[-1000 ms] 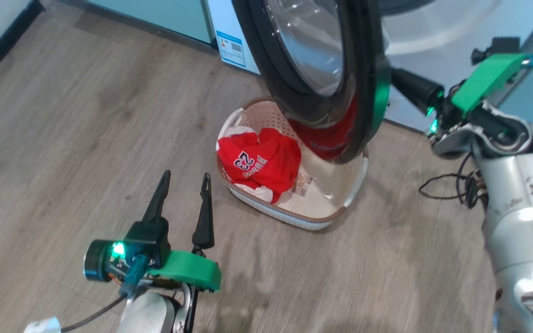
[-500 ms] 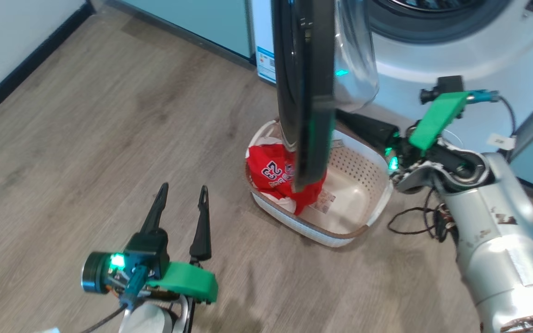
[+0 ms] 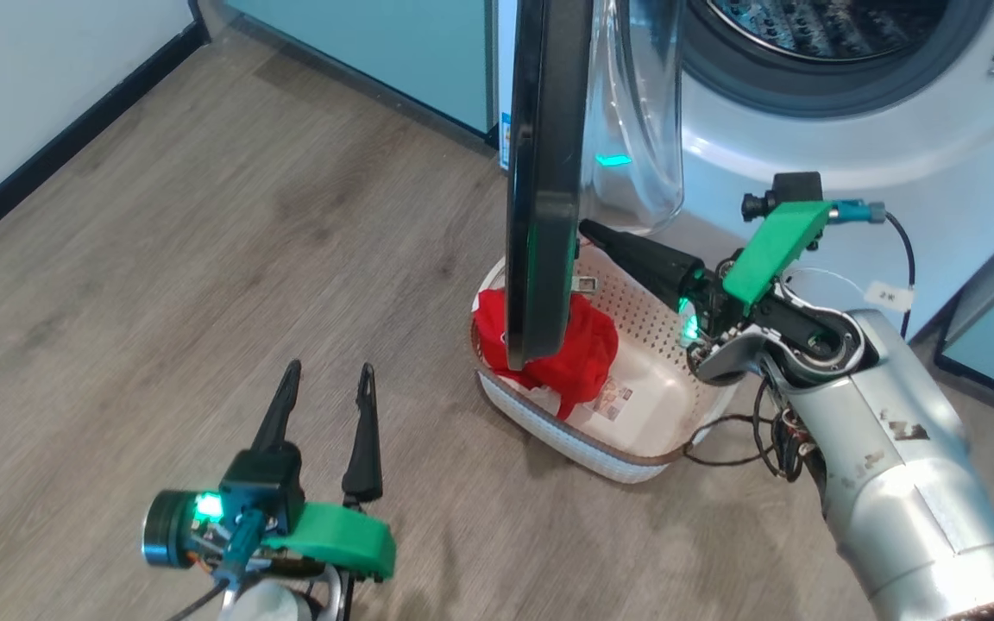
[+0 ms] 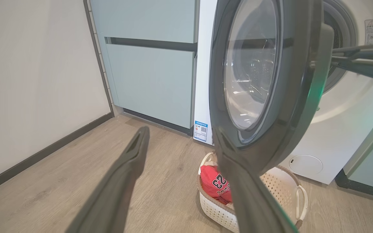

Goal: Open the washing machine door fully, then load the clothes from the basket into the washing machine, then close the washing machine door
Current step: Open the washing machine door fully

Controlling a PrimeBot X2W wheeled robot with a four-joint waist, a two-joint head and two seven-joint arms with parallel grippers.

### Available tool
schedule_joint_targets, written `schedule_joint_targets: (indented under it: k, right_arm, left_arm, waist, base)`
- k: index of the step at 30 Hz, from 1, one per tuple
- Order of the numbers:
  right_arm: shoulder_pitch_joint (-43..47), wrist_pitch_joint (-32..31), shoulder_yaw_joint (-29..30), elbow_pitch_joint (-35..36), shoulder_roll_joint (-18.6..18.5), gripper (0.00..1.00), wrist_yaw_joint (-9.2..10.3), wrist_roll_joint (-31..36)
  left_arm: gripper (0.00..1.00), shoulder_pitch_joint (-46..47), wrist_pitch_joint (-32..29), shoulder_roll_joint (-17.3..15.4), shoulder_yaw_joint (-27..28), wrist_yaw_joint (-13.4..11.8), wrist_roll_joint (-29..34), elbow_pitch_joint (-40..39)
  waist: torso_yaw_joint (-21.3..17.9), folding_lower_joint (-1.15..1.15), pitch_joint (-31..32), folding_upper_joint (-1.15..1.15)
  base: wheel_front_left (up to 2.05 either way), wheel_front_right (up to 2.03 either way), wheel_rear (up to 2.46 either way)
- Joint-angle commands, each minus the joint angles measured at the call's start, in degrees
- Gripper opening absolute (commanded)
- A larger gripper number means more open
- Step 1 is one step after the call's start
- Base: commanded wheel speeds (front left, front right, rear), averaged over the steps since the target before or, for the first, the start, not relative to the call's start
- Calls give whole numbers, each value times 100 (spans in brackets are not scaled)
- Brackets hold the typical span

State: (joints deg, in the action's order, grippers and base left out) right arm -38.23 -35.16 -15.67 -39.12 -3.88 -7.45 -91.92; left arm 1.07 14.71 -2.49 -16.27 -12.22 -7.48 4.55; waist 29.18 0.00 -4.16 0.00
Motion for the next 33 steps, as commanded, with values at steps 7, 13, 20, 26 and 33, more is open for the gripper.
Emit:
schedule_joint_targets:
  k: [7,13,20,26,33]
  right_arm:
    - [285,396,15,302,-66,0,-3,192]
    - [768,1237,-394,844,-456,0,-3,1164]
    - [1354,3172,-1490,1657,-1141,0,-3,2938]
    - [1378,4887,-1928,1593,-1534,0,-3,4746]
    - [2039,5013,-274,2440,-727,0,-3,6256]
  left_arm:
    - [100,71,29,-39,355,24,87,-185]
    - [100,37,29,-39,511,23,132,-188]
    - [100,8,29,-39,900,117,222,-221]
    - [100,7,29,-39,1283,275,237,-269]
    - [100,-66,29,-39,1556,603,27,-233]
  waist:
    - [-352,0,227,0]
    - [-726,0,425,0]
    - [-1254,0,594,0]
    - [-1677,0,631,0]
    - [-2012,0,606,0]
  base:
    - [0,0,0]
    - [0,0,0]
    - [0,0,0]
    - [0,0,0]
    - [0,0,0]
